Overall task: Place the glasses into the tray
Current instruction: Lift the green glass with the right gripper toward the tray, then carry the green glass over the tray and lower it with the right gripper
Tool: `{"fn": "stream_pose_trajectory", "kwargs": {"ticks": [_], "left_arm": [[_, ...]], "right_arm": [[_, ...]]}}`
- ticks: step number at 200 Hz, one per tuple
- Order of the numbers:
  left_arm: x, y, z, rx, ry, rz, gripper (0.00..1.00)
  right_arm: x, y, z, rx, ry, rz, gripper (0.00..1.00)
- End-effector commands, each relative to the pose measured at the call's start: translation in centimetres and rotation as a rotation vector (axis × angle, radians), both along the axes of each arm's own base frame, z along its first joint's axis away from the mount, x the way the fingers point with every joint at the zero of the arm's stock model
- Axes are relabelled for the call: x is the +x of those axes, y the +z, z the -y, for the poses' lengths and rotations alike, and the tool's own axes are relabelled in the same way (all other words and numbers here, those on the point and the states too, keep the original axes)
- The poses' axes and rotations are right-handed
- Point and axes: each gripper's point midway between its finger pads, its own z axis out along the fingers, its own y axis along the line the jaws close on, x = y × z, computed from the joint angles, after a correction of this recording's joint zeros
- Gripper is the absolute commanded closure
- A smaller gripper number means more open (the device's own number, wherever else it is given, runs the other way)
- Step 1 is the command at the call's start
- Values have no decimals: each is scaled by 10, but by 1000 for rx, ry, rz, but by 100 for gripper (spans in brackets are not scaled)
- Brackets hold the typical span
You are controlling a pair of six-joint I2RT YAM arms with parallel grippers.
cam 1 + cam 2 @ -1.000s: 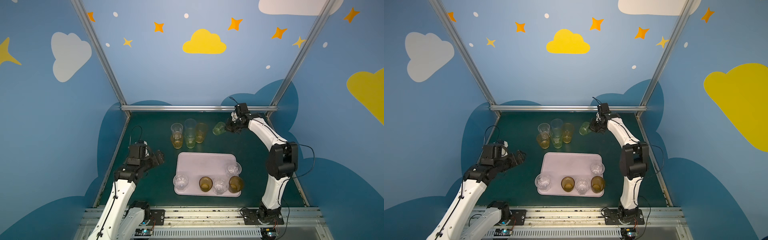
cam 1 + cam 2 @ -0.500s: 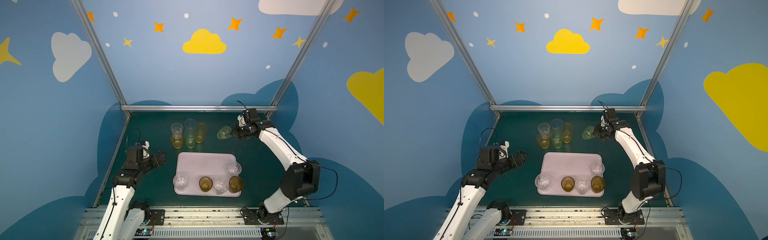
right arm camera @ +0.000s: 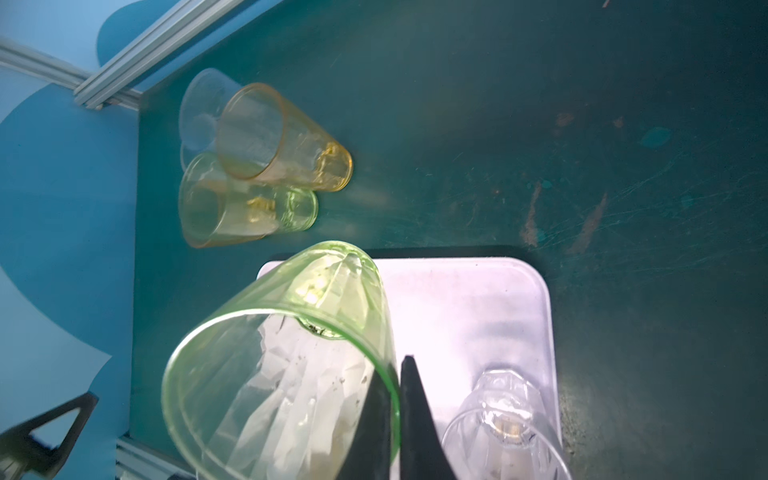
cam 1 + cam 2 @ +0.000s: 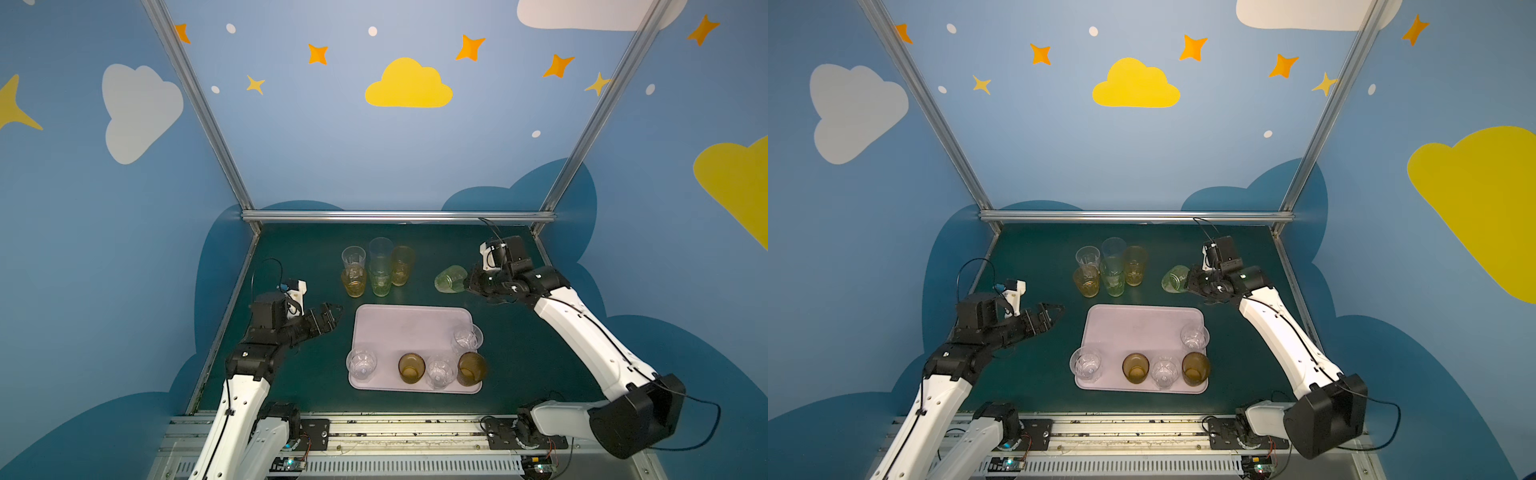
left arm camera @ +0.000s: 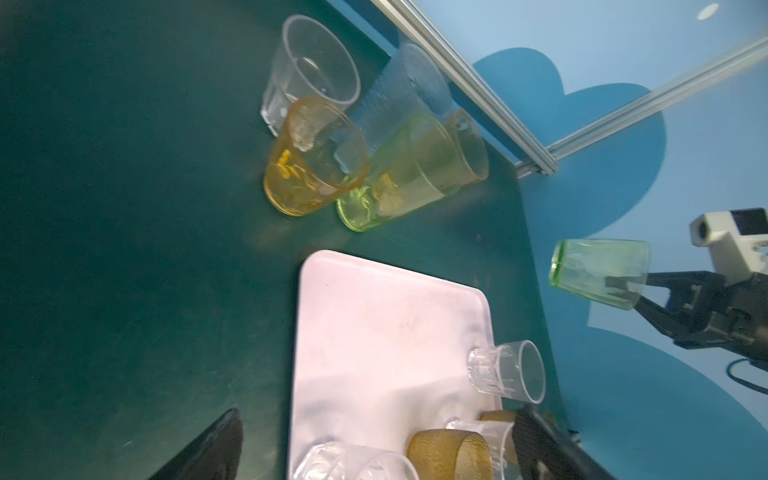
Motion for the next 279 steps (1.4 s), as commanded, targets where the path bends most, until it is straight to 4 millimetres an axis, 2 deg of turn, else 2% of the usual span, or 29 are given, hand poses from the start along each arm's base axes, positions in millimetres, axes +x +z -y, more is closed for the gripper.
{"fn": "stream_pose_trajectory", "kwargs": {"ticks": [1, 39, 67, 146, 218, 279], "left_arm": [[-5, 13, 20, -66, -102, 47, 0], [-11, 12, 30, -42, -145, 57, 0], [-10, 11, 29, -26, -136, 53, 0], [-7, 6, 25, -4, -115, 46, 0], [-7, 8, 33, -44, -149, 43, 0], [-6, 6, 32, -44, -146, 31, 0]], "right_arm": [[-13, 0, 2, -6, -27, 7, 100], [-32, -1, -8, 17, -4, 6, 100], [-44, 4, -16, 15, 34, 18, 100], [-69, 4, -21, -81, 72, 30, 100], [-84, -20, -25, -225, 96, -18, 100], [-91, -43, -37, -269, 113, -52, 100]]}}
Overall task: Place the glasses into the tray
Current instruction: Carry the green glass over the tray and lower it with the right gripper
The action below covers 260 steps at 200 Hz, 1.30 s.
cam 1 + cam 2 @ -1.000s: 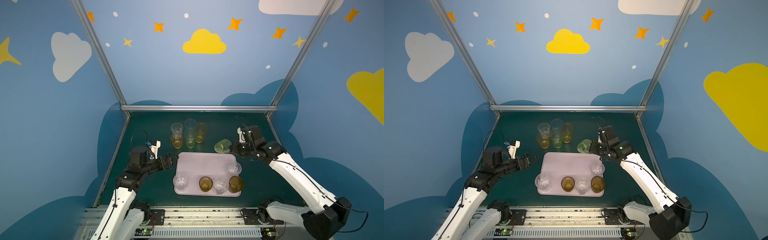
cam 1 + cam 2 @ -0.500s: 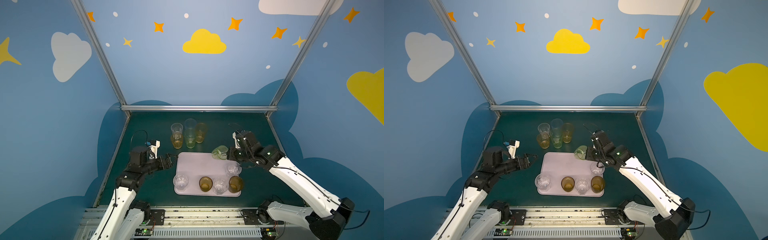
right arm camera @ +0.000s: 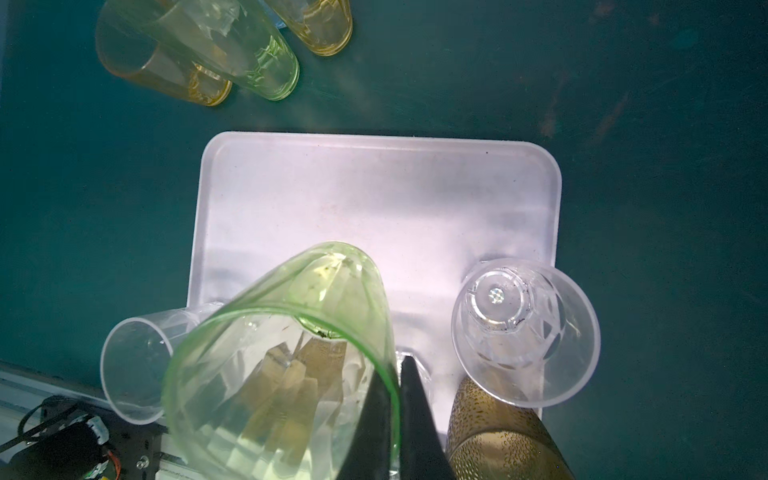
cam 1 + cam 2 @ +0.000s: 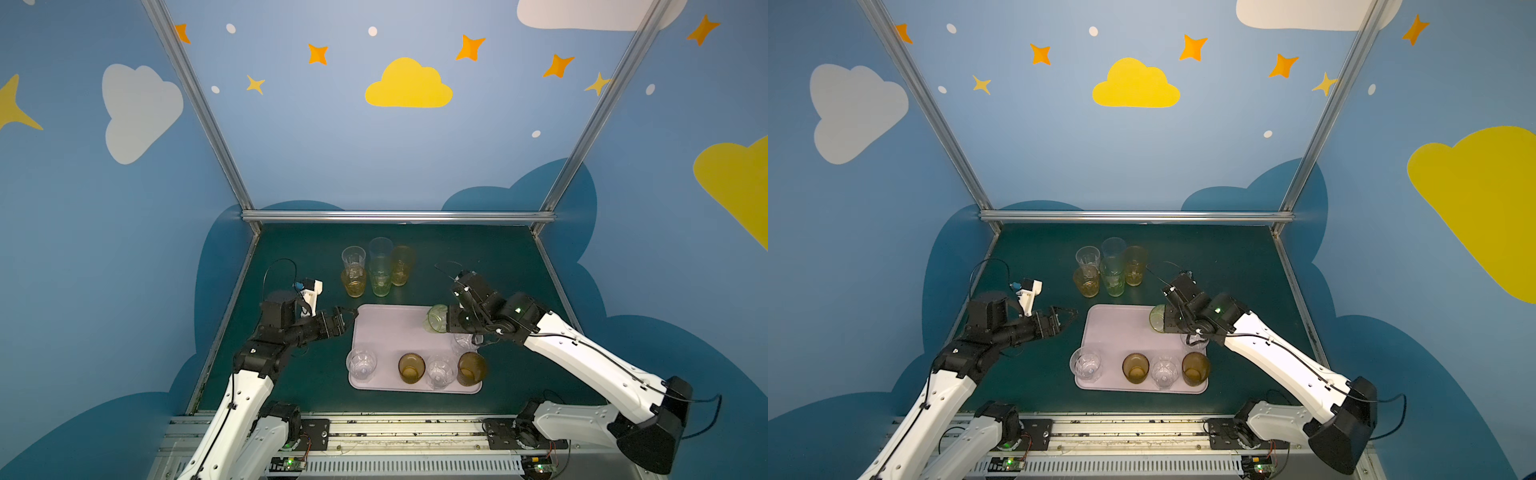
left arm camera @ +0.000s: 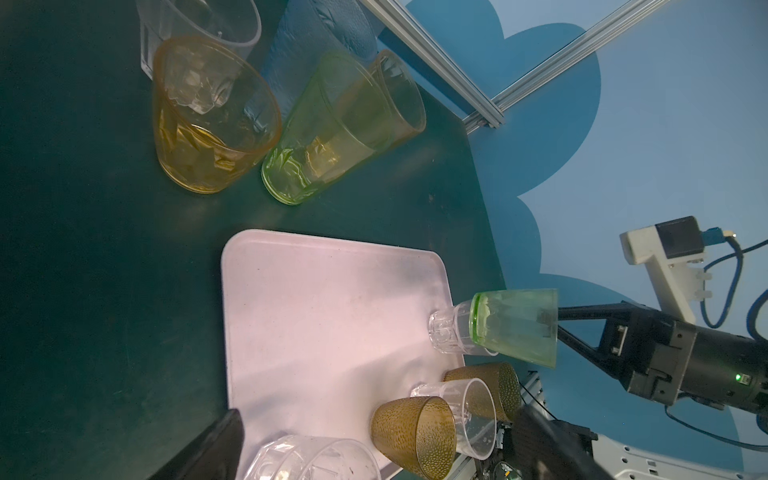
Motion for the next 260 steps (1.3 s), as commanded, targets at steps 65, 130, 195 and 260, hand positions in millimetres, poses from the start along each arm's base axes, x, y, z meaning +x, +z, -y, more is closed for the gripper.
{"fn": "stream_pose_trajectory", "kwargs": {"ticks": [65, 130, 195, 260], "left_arm": [[1, 2, 1, -6, -6, 11, 0], [1, 1, 1, -3, -5, 10, 0], [1, 2, 1, -7, -6, 9, 0], [1, 1, 1, -8, -5, 7, 0]], "right_arm": [[-7, -15, 5, -121, -29, 0, 100], [-15, -39, 8, -191, -36, -39, 100], [-12, -57, 5, -260, -33, -49, 100], [-11, -68, 4, -309, -39, -76, 100]]}}
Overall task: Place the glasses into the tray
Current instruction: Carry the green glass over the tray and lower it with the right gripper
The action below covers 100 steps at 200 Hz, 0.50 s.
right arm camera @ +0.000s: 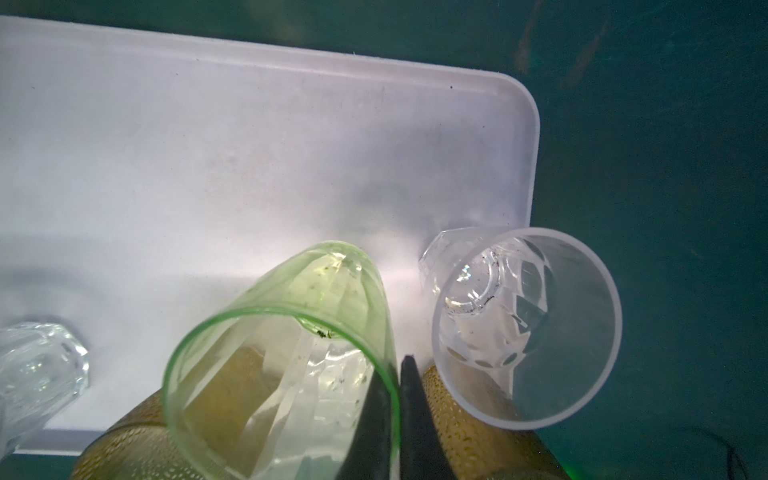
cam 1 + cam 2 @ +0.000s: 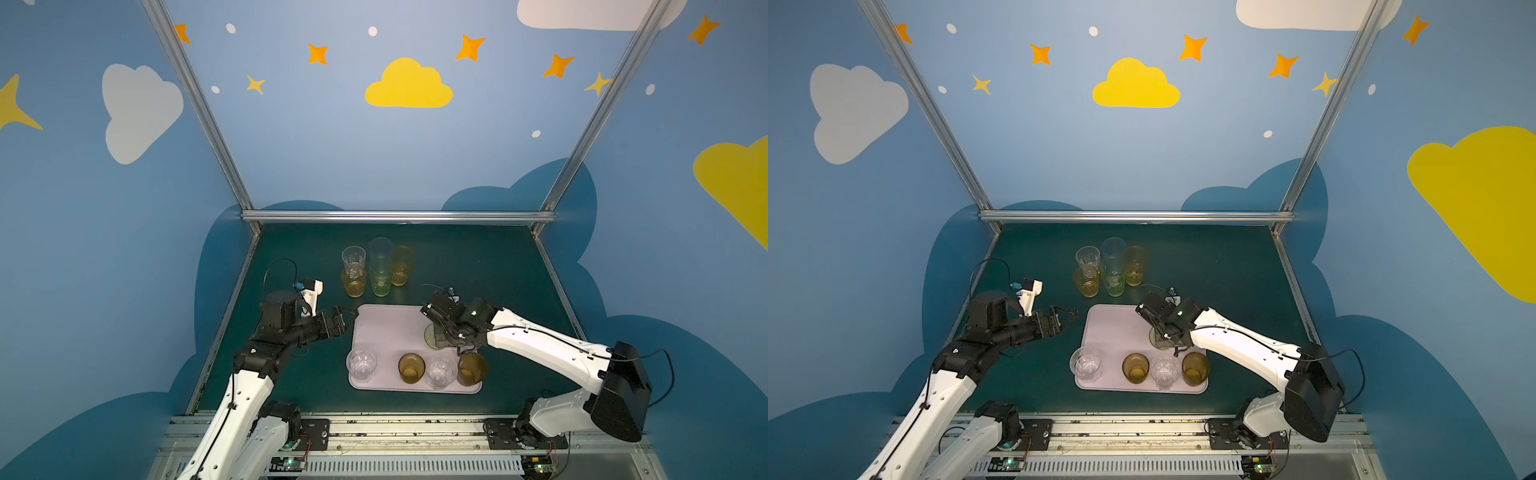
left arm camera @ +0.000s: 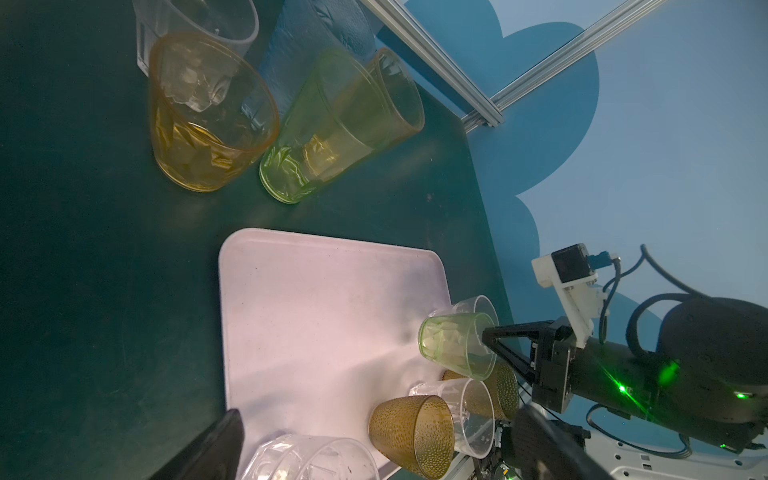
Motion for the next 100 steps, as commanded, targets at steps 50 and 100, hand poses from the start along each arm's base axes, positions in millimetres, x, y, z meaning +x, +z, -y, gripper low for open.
{"fn": "stream_pose_trajectory", "kwargs": {"ticks": [50, 100], "left_arm": [[2, 1, 1, -4, 0, 9, 0], [3, 0, 1, -3, 0, 4, 0]], "right_arm": [[3, -11, 1, -59, -29, -14, 100], [5, -21, 0, -99, -43, -38, 100]]}}
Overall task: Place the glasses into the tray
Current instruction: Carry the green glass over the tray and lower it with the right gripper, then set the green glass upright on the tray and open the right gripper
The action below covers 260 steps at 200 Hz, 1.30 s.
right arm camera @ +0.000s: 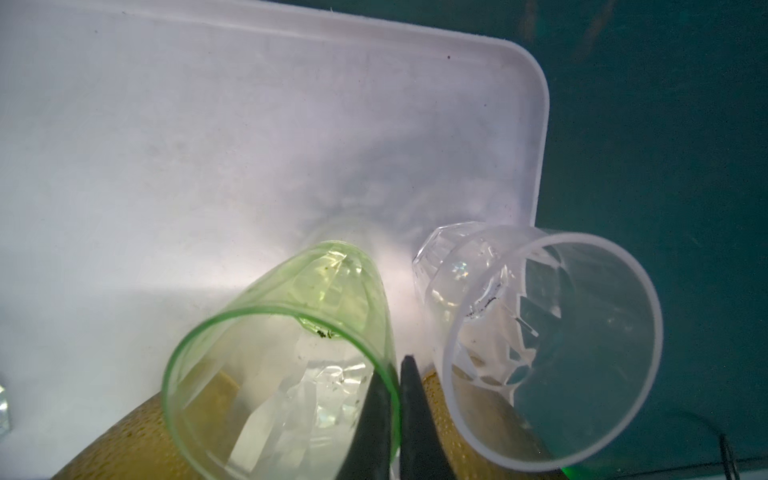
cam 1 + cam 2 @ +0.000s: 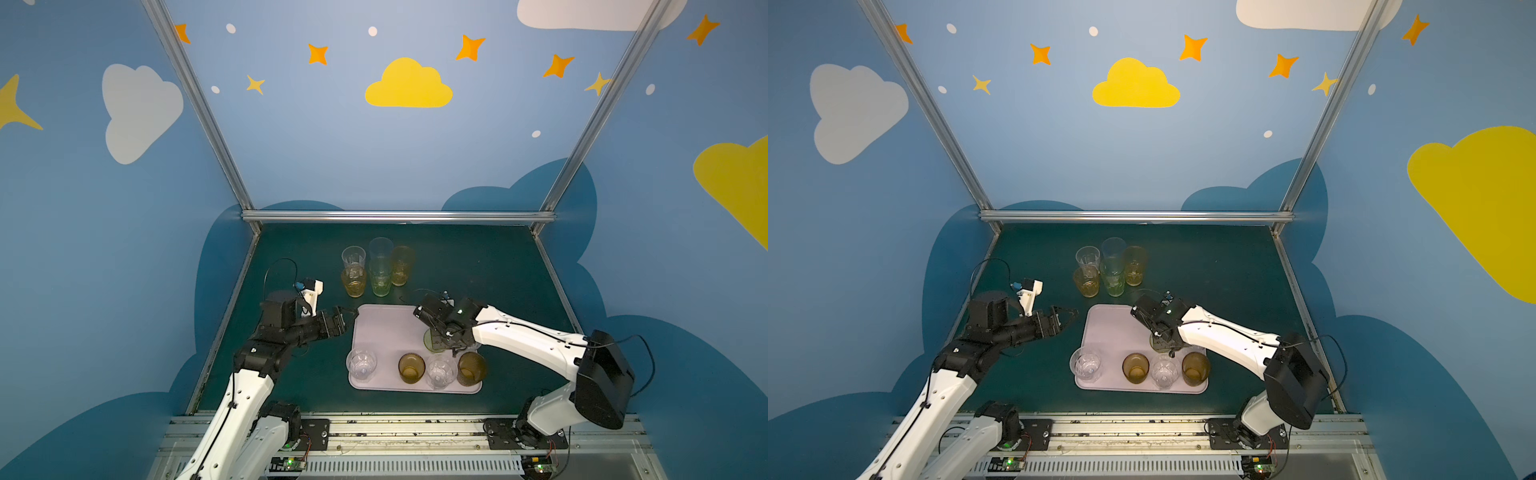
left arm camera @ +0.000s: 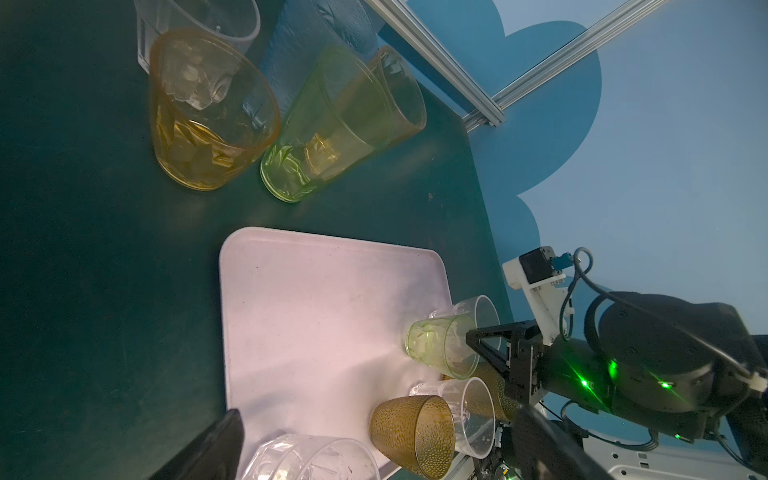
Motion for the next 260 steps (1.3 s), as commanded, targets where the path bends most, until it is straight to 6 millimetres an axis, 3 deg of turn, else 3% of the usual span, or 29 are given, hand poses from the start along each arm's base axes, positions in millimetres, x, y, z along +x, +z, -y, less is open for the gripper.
{"fn": "stream_pose_trajectory", "kwargs": {"ticks": [1, 40, 105, 134, 155, 225, 260], "left_arm": [[2, 1, 1, -4, 0, 9, 0], [3, 0, 1, -5, -2, 3, 0], [3, -2, 1, -3, -2, -2, 0], [3, -2, 0, 2, 4, -2, 0], [3, -2, -1, 7, 6, 0, 0], [5, -7, -7, 40, 37, -13, 0], [8, -12, -12, 70, 60, -32, 0]], "right_arm": [[4, 4, -1, -18, -23, 13, 100], [4, 1, -3, -22, -27, 5, 100], [7, 8, -12, 34, -19, 25, 70], [13, 21, -18, 64, -8, 60, 47], [18, 34, -28, 117, 9, 98, 38], [28, 75, -66, 300, 101, 149, 26], [31, 93, -69, 374, 116, 209, 16]]}}
